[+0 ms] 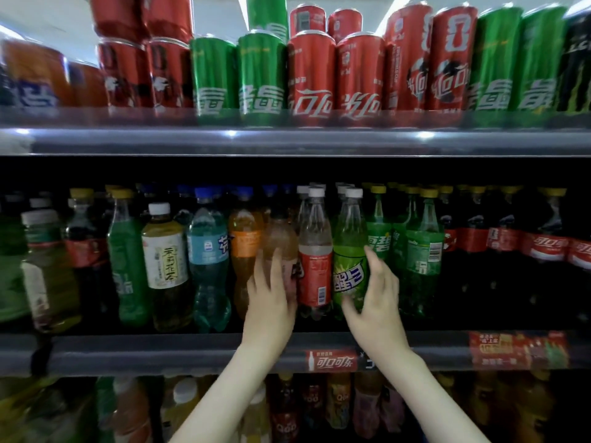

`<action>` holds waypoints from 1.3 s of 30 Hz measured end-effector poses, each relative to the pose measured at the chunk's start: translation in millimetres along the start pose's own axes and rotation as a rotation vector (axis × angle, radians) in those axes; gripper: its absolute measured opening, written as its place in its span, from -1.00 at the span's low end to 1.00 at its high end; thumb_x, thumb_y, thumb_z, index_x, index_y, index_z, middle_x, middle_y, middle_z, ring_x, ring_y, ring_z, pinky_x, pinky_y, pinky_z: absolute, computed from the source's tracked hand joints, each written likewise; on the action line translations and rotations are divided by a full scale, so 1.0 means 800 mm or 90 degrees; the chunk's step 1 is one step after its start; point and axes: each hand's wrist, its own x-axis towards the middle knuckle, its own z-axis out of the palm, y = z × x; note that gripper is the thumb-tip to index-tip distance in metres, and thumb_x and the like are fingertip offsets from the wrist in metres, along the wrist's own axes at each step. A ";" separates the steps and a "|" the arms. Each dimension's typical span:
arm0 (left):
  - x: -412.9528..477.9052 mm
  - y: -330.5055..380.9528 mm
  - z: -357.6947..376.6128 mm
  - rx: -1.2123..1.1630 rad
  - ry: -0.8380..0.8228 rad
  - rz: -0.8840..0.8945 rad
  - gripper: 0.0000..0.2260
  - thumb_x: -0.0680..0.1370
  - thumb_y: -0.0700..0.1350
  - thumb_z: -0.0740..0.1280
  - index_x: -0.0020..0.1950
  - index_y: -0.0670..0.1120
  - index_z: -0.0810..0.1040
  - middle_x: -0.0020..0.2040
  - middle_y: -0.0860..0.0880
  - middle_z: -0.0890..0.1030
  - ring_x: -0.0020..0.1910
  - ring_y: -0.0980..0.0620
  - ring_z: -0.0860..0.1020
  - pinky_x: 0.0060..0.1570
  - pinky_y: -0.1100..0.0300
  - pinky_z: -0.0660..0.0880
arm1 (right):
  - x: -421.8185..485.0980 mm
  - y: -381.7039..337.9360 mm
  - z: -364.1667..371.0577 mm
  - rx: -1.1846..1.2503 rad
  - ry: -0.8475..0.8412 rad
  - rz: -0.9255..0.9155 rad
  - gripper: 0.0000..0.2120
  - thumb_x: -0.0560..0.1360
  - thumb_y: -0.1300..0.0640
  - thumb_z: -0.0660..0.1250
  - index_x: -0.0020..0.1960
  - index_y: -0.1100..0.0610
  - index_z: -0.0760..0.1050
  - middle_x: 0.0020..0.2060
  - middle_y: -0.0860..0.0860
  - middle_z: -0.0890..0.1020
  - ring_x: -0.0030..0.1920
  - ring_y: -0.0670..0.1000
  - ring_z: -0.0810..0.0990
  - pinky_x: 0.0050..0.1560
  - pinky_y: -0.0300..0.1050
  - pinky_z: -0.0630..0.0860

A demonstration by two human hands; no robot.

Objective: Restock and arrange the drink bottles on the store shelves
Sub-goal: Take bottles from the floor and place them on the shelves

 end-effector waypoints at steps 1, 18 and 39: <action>0.000 -0.001 -0.004 -0.059 -0.021 -0.026 -0.18 0.50 -0.19 0.37 0.54 -0.02 -0.14 0.54 -0.18 0.00 0.45 -0.22 0.17 0.36 0.01 0.26 | 0.002 -0.013 0.008 0.029 -0.021 -0.010 -0.19 0.50 0.17 0.39 0.52 -0.11 -0.07 0.43 -0.03 0.21 0.39 -0.20 0.09 0.40 -0.17 0.11; -0.006 0.008 -0.002 -0.121 0.046 -0.089 -0.34 0.37 -0.20 0.52 0.36 -0.31 0.29 0.21 -0.28 0.41 0.23 -0.25 0.38 0.24 -0.06 0.38 | -0.002 -0.052 0.010 0.199 -0.149 0.170 -0.32 0.51 0.03 0.38 0.52 -0.02 0.12 0.37 -0.14 0.37 0.31 -0.25 0.32 0.18 -0.52 0.26; -0.136 0.210 0.126 -0.190 -0.014 0.441 -0.57 0.55 0.01 0.28 0.34 -0.21 0.41 0.19 -0.15 0.53 0.18 -0.07 0.45 0.22 0.12 0.38 | -0.151 0.094 -0.243 0.177 0.055 0.333 -0.47 0.24 0.08 0.59 0.13 -0.02 0.45 -0.03 -0.17 0.63 0.00 -0.26 0.60 -0.03 -0.42 0.49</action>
